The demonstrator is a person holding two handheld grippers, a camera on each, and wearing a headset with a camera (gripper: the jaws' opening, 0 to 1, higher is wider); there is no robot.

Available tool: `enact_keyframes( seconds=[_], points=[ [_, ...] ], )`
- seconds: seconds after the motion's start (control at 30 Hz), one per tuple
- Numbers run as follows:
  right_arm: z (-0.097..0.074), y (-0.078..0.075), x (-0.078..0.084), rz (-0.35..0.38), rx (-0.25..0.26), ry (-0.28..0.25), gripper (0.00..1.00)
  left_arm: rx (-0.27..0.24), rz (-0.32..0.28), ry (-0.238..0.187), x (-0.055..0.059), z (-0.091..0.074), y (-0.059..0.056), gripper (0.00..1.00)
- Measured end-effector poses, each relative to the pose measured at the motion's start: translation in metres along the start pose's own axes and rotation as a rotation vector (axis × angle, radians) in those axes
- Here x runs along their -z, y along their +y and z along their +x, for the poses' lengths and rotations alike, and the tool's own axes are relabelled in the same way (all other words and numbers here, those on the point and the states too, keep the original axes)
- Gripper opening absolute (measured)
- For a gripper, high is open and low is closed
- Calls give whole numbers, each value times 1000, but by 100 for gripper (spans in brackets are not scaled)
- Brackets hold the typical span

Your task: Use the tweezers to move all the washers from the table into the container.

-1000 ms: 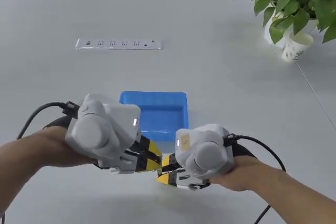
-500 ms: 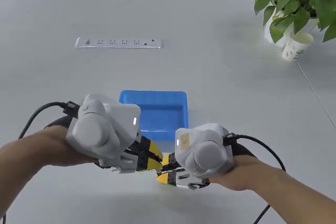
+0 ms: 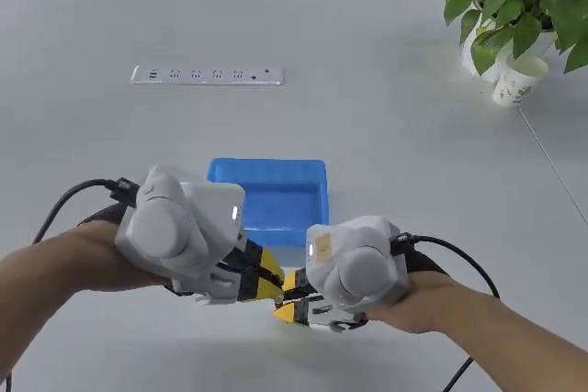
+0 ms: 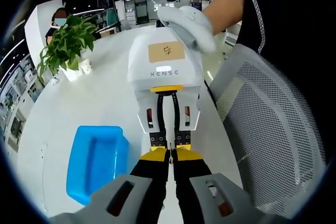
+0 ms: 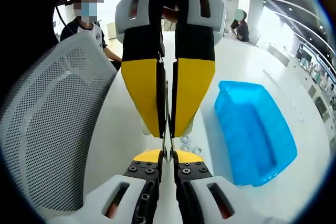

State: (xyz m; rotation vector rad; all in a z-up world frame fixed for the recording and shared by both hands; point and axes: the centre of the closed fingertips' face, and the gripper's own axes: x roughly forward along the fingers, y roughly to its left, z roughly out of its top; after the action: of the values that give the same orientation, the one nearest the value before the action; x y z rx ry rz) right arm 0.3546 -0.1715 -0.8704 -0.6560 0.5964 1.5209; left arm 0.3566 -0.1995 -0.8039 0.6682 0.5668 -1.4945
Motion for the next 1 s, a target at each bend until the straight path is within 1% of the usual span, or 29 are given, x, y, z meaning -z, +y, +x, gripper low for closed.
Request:
enact_keyframes(
  seconds=[0.2, 0.5, 0.83, 1.0],
  points=[
    [-1, 1, -2, -2, 1, -6, 10, 3, 1, 3, -1, -2, -1, 7],
    [-5, -3, -4, -6, 16, -12, 10, 8, 14, 5, -5, -4, 2, 7],
    [-10, -9, -1, 0, 46, -15, 11, 28, 34, 7, -10, -3, 5, 7],
    [-13, -12, 3, 9, 63, -10, 11, 37, 47, 4, -12, 1, 8, 7]
  ],
)
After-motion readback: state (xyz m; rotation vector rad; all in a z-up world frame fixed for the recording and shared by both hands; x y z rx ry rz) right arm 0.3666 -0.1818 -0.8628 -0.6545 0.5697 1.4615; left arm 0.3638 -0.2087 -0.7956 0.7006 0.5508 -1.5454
